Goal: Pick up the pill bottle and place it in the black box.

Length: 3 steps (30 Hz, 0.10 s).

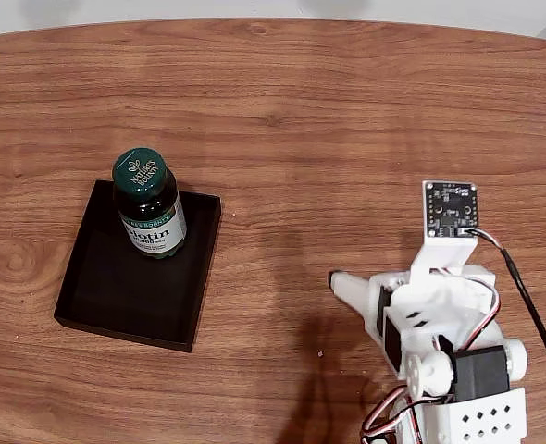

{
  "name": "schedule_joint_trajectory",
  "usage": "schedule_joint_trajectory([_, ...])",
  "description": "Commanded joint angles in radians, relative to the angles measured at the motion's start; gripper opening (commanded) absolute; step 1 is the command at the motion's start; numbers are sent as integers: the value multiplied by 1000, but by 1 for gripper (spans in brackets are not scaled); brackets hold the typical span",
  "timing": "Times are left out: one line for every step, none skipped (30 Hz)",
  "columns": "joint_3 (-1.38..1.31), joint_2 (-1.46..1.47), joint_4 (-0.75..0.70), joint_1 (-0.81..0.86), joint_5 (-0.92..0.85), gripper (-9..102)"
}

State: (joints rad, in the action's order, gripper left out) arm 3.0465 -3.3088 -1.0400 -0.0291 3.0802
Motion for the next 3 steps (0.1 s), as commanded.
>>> schedule_joint_trajectory([-17,-29,-92,23,6,29])
schedule_joint_trajectory([-17,-29,-109,26,6,29])
schedule_joint_trajectory([-17,-29,-123,28,5,29])
